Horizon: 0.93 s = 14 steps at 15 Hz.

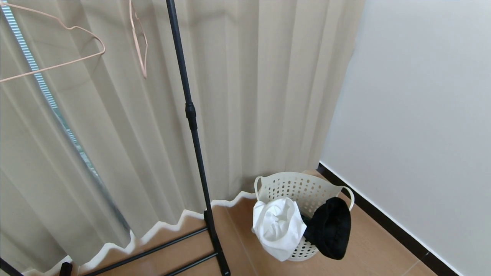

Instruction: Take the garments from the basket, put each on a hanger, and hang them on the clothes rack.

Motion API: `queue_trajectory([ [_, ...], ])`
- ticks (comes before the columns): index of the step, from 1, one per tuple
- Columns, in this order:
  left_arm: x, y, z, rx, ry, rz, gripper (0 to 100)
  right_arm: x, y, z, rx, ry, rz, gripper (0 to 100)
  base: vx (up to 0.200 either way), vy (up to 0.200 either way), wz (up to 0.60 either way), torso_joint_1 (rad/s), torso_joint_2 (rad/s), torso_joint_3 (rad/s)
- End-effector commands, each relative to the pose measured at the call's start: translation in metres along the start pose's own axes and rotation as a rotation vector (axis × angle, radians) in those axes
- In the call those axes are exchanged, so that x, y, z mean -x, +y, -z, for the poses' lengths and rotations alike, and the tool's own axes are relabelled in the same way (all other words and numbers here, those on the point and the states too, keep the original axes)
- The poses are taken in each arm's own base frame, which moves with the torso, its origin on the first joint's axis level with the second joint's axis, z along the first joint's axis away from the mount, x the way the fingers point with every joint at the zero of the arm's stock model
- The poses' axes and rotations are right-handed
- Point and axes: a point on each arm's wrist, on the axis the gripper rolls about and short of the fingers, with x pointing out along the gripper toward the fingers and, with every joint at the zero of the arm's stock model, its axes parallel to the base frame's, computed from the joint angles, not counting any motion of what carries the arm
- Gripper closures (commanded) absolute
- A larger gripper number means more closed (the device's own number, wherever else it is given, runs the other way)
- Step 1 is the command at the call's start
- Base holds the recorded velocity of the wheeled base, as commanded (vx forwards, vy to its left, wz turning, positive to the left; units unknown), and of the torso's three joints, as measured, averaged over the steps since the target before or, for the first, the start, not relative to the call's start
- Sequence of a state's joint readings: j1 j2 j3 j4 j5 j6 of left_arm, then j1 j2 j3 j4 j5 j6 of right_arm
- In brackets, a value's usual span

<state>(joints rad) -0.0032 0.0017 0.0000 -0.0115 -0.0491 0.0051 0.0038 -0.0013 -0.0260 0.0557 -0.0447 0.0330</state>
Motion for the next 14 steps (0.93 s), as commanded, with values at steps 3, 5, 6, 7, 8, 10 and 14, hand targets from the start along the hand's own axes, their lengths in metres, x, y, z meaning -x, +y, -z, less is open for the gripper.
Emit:
queue_trajectory([
  [3,-0.0001,0.0000,-0.0003,0.002,-0.001,0.000,0,-0.0001,0.0000,-0.0001,0.001,0.001,-0.001,0,0.000,0.000,0.00,0.000,0.00,0.000],
  [5,-0.0001,0.0000,-0.0001,0.001,0.001,0.000,0,-0.0001,0.0000,-0.0003,-0.001,-0.001,0.001,0,0.000,0.000,0.00,0.000,0.00,0.000],
  [6,-0.0001,0.0000,-0.0001,0.001,0.001,0.001,0,-0.0001,0.0000,-0.0004,-0.001,-0.002,0.000,0,0.000,0.000,0.00,0.000,0.00,0.000],
  [7,-0.0001,0.0000,0.0000,0.001,0.002,0.001,0,-0.0001,0.0000,-0.0004,-0.001,-0.002,0.000,0,0.000,0.000,0.00,0.000,0.00,0.000],
  [8,-0.0001,0.0000,-0.0001,0.001,0.001,0.000,0,-0.0001,0.0000,-0.0004,-0.001,-0.002,0.000,0,0.000,0.000,0.00,0.000,0.00,0.000],
  [10,-0.0001,0.0000,-0.0001,0.002,0.001,0.000,0,-0.0001,0.0000,-0.0004,-0.001,-0.002,0.000,0,0.000,0.000,0.00,0.001,0.00,-0.050],
  [14,-0.0001,0.0000,-0.0001,0.002,0.001,0.000,0,-0.0001,0.0000,-0.0004,-0.001,-0.002,0.000,0,0.000,0.000,0.00,0.001,0.00,-0.039],
])
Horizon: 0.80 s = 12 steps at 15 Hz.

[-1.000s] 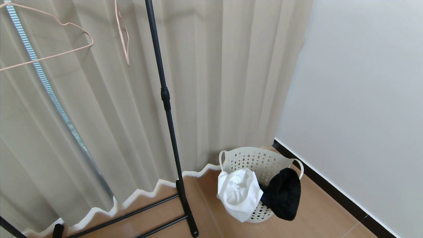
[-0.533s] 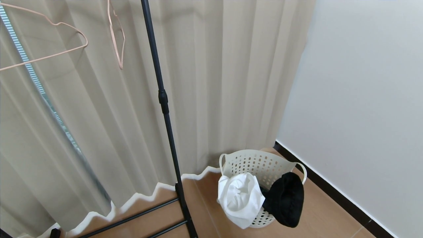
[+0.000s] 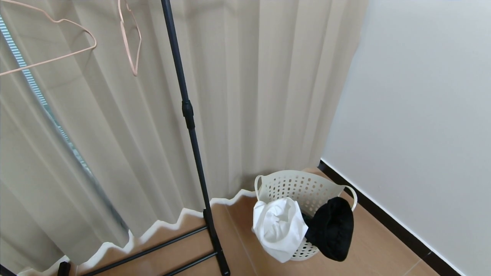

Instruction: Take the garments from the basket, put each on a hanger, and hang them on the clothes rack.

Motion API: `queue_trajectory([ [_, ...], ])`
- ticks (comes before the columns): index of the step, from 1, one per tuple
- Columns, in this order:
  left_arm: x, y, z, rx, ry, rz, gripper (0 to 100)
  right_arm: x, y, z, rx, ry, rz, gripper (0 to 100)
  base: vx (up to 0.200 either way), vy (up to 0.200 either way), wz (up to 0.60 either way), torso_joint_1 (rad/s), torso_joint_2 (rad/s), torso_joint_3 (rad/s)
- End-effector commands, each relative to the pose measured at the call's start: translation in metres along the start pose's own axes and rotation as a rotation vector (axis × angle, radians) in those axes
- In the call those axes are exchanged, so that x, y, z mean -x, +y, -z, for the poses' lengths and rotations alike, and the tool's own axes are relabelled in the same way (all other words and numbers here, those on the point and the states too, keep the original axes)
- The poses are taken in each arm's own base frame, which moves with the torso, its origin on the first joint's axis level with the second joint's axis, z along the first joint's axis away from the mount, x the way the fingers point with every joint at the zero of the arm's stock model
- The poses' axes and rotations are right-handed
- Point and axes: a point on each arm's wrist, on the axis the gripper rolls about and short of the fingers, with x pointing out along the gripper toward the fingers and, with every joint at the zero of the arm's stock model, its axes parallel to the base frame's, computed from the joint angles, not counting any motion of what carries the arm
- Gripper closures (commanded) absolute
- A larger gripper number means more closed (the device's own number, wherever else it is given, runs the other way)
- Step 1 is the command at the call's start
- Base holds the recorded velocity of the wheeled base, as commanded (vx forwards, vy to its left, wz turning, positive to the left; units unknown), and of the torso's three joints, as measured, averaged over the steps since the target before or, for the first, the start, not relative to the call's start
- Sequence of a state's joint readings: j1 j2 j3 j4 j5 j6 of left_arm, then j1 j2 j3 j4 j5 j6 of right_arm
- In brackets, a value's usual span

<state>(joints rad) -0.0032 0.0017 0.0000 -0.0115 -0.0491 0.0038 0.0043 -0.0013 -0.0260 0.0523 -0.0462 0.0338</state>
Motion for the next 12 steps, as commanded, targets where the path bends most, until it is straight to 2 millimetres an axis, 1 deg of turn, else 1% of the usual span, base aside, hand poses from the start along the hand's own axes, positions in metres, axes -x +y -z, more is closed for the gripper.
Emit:
queue_trajectory([
  [1,-0.0001,0.0000,-0.0001,-0.001,0.001,0.000,0,-0.0001,0.0000,-0.0001,0.000,0.001,0.000,0,0.000,0.000,0.00,0.002,0.00,-0.149],
  [12,-0.0001,0.0000,0.0000,0.001,0.002,0.000,0,-0.0001,0.0000,-0.0001,0.000,0.001,0.000,0,0.000,0.000,0.00,0.001,0.00,-0.191],
])
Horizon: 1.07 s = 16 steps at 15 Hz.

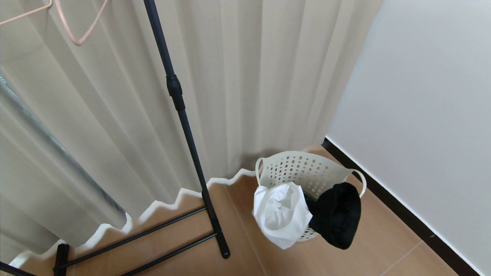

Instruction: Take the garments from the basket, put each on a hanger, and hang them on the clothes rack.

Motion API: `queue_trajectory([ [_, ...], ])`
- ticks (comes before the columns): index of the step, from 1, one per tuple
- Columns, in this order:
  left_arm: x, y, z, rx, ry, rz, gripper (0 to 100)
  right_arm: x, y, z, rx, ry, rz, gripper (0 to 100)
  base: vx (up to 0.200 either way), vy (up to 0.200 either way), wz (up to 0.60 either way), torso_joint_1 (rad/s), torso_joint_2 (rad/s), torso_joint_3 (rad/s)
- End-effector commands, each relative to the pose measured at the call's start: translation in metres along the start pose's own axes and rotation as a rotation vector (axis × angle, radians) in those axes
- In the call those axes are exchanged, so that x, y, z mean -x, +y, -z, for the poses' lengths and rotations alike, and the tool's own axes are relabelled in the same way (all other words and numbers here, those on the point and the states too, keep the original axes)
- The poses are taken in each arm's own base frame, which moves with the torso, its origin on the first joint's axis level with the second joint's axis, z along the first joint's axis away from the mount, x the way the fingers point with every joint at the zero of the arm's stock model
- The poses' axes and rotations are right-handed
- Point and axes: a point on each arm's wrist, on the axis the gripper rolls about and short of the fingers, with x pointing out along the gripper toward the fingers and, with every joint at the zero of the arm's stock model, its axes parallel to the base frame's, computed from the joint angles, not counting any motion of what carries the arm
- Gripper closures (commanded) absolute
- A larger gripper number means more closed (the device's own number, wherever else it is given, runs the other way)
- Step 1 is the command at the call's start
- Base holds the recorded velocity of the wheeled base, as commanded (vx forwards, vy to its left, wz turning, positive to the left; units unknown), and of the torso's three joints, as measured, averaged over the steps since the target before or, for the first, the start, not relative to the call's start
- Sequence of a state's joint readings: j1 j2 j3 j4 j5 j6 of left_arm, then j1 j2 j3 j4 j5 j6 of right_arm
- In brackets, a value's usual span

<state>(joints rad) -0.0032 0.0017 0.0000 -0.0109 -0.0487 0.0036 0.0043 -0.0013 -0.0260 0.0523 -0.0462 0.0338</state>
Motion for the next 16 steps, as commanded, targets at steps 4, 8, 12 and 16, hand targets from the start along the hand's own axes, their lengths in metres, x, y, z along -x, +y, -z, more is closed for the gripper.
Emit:
queue_trajectory([
  [4,-0.0001,0.0000,0.0000,0.001,0.001,0.000,0,-0.0001,0.0000,-0.0001,-0.001,0.001,0.000,0,0.000,0.000,0.00,0.001,0.00,-0.198],
  [8,-0.0001,0.0000,0.0000,0.001,0.001,0.000,0,-0.0001,0.0000,-0.0001,-0.001,0.001,0.000,0,0.000,0.000,0.00,0.004,0.01,-0.194],
  [12,-0.0001,0.0000,0.0000,0.002,0.001,0.000,0,-0.0001,0.0000,-0.0001,0.000,0.001,0.000,0,0.000,0.000,0.00,0.004,0.00,-0.199],
  [16,-0.0001,0.0000,0.0000,0.002,0.001,0.000,0,-0.0002,0.0000,0.0002,0.002,0.001,0.000,0,0.000,0.000,0.00,0.005,0.01,-0.202],
])
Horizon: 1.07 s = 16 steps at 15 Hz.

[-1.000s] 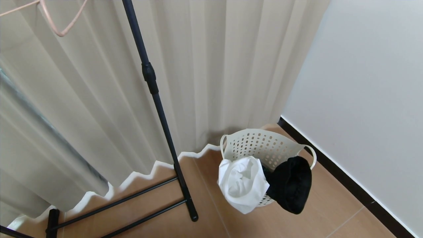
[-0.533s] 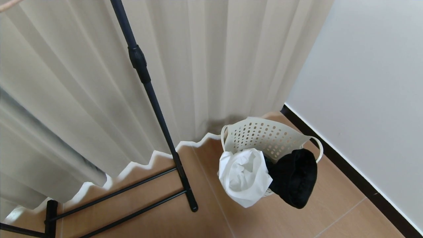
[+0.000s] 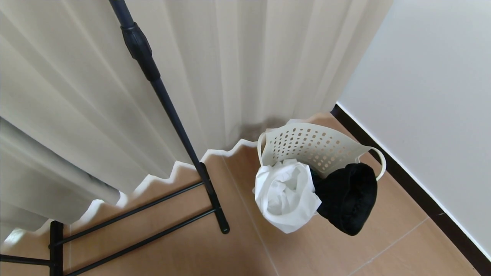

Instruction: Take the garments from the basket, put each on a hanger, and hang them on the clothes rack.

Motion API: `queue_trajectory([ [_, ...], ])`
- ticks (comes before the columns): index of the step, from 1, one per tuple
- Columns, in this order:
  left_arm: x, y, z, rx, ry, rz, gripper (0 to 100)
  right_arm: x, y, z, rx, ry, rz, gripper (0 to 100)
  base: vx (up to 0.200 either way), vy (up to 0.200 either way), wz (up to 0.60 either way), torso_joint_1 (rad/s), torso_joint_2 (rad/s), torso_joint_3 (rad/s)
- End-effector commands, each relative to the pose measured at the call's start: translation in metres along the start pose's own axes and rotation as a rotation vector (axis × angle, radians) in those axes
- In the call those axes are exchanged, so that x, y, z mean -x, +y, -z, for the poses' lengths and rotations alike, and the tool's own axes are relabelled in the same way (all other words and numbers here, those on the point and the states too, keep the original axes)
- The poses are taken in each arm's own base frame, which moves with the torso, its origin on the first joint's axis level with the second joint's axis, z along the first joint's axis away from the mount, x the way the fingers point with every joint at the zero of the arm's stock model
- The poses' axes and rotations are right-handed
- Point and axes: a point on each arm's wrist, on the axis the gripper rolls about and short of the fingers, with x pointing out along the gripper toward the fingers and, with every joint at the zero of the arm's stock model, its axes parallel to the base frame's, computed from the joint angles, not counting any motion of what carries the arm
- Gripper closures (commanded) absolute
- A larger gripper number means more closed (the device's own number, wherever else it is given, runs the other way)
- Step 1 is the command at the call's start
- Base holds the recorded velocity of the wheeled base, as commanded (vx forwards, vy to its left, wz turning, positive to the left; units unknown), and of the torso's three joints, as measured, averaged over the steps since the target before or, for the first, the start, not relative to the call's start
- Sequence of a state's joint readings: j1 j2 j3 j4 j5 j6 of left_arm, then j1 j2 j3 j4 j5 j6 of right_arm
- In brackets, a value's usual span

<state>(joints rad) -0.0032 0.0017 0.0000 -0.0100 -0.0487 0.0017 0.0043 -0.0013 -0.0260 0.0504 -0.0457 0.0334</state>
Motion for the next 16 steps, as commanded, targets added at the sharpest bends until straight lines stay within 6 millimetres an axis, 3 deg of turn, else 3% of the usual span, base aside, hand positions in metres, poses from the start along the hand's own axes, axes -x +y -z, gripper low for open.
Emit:
queue_trajectory([
  [1,-0.0001,0.0000,-0.0001,0.000,0.001,0.000,0,-0.0002,0.0000,0.0004,-0.003,0.003,0.000,0,0.000,0.000,0.00,-0.007,0.00,-0.193],
  [16,-0.0001,0.0000,-0.0001,0.000,0.001,0.000,0,0.0002,0.0001,0.0004,0.012,0.011,-0.004,0,0.000,0.000,0.00,0.004,0.00,-0.200],
])
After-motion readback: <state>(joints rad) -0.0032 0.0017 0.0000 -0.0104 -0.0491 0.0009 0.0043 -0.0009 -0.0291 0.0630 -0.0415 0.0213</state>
